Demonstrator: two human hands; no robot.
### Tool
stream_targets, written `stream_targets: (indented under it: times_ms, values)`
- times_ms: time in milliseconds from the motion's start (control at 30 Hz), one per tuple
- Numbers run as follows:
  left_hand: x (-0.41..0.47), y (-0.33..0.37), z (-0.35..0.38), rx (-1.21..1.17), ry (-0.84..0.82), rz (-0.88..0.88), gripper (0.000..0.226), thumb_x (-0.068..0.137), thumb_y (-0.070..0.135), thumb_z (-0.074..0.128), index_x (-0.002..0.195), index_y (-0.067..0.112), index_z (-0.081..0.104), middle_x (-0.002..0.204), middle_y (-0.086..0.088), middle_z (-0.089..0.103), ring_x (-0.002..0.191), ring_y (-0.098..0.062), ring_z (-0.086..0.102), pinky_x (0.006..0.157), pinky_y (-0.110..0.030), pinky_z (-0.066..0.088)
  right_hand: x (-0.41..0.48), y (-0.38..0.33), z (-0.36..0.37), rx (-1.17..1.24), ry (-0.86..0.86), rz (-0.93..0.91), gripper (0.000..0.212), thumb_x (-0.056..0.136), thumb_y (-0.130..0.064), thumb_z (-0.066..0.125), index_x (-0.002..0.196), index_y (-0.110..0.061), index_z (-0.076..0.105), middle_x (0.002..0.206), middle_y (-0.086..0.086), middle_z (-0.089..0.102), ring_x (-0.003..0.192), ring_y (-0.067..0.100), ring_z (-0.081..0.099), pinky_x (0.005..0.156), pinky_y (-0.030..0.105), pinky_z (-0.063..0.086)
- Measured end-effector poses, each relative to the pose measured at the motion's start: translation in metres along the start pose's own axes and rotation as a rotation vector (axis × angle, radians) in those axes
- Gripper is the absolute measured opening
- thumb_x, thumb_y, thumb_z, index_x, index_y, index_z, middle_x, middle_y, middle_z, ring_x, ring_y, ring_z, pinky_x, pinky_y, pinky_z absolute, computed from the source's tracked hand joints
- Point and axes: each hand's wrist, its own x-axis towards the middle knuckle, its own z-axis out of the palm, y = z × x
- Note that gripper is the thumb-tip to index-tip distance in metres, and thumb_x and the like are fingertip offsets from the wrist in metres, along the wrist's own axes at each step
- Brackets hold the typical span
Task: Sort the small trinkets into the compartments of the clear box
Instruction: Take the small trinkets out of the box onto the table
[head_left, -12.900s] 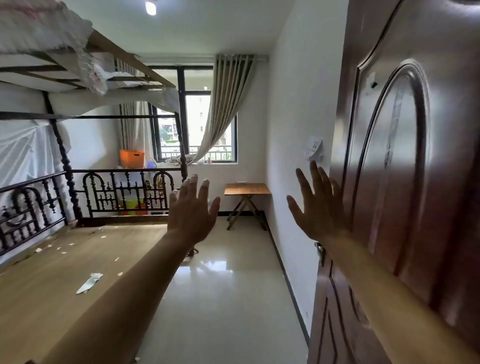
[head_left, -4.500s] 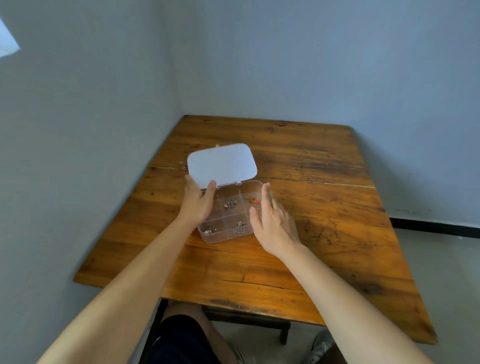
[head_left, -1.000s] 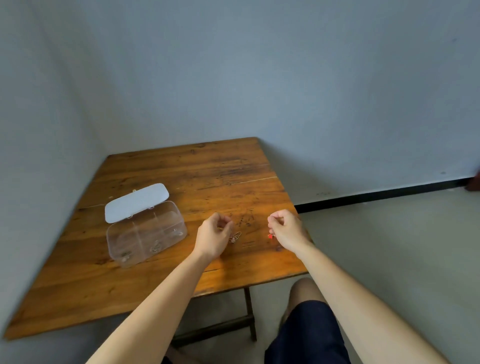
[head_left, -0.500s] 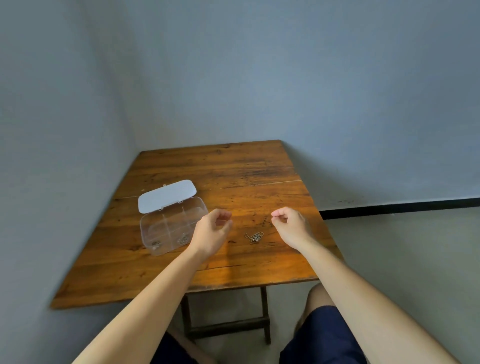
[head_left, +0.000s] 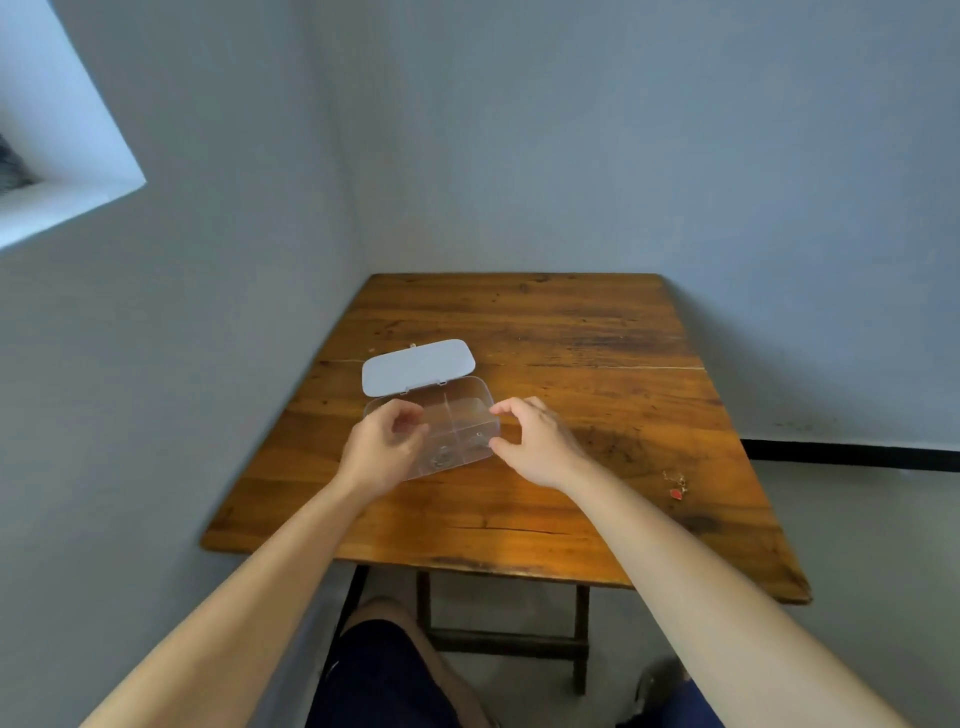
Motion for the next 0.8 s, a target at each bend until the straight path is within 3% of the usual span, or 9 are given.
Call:
stream_targets:
  times_ms: [133,367,600,800]
  values:
    - [0.002,-0.006,0.007,0.018,-0.097,0.013,0.034,0.09,0.03,0.069,0.121,0.017,0.062,0.112,0.005,0.065,0.105,-0.012,0.06,0.077,-0.018,0.047,0.008,-0.003,0.01,-0.07,-0.099,-0.005,0.056,0.09,-0.035,0.065,0.141,-0.03,0.043,0.146,-0.001,0.039,0.131,0.022,0.043,0.099,0.036,0.042]
    - [0.015,-0.012,0.023,0.358,-0.266,0.057,0.057,0.08,0.054,0.071,0.128,0.028,0.058,0.123,0.008,0.062,0.116,-0.014,0.053,0.091,-0.036,0.052,0.024,0.003,0.009,-0.165,-0.194,-0.001,0.063,0.087,-0.042,0.068,0.143,-0.035,0.041,0.141,0.002,0.042,0.128,0.025,0.045,0.096,0.038,0.046]
    - [0.016,-0.014,0.031,0.478,-0.281,0.176,0.045,0.086,0.045,0.067,0.126,0.029,0.059,0.128,0.007,0.06,0.112,-0.013,0.055,0.087,-0.036,0.055,0.033,0.004,0.016,-0.295,-0.214,-0.02,0.068,0.082,-0.053,0.066,0.144,-0.039,0.041,0.131,0.004,0.043,0.123,0.026,0.04,0.095,0.042,0.046]
    - [0.019,-0.013,0.032,0.443,-0.316,0.159,0.04,0.088,0.039,0.069,0.124,0.027,0.059,0.124,0.009,0.059,0.102,-0.012,0.06,0.078,-0.025,0.05,0.033,0.002,0.015,-0.319,-0.222,-0.037,0.053,0.08,-0.054,0.068,0.13,-0.039,0.057,0.125,0.004,0.045,0.122,0.026,0.04,0.094,0.045,0.045]
